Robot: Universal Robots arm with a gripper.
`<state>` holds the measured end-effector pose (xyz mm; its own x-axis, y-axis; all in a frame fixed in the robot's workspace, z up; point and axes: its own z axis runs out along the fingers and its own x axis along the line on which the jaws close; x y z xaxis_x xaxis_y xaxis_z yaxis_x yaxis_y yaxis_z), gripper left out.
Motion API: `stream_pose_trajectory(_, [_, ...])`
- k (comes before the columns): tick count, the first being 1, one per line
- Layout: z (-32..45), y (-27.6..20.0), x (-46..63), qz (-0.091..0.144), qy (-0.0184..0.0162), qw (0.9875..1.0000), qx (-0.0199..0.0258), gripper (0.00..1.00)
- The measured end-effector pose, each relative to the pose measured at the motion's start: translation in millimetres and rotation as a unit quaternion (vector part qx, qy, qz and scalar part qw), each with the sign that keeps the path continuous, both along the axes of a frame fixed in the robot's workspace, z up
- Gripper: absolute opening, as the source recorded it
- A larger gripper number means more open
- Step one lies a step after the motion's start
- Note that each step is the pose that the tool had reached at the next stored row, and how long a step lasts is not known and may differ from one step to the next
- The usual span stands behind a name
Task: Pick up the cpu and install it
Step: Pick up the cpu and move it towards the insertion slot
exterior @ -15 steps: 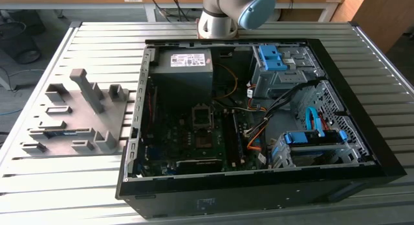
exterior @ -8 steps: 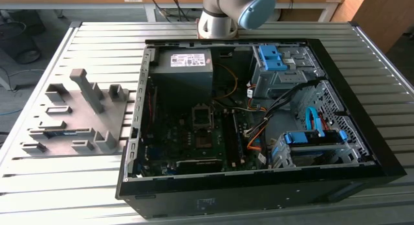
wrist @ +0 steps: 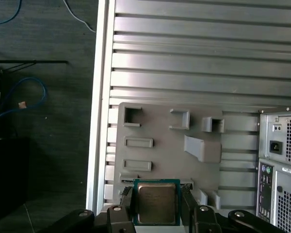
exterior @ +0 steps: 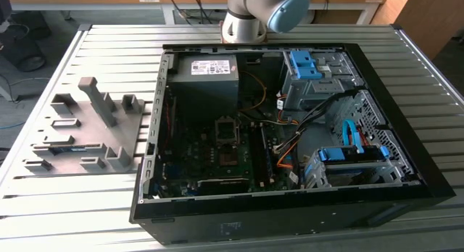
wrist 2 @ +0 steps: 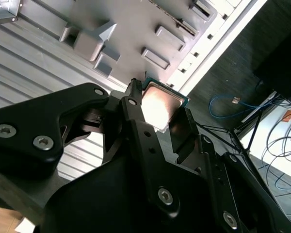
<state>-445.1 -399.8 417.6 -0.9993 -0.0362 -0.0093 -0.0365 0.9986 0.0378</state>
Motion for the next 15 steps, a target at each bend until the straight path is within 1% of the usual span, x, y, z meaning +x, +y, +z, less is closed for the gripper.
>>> stream_pose_trajectory(15, [0.0, 0.0, 34.4, 0.0, 0.0, 1.0, 0.0, 0.47])
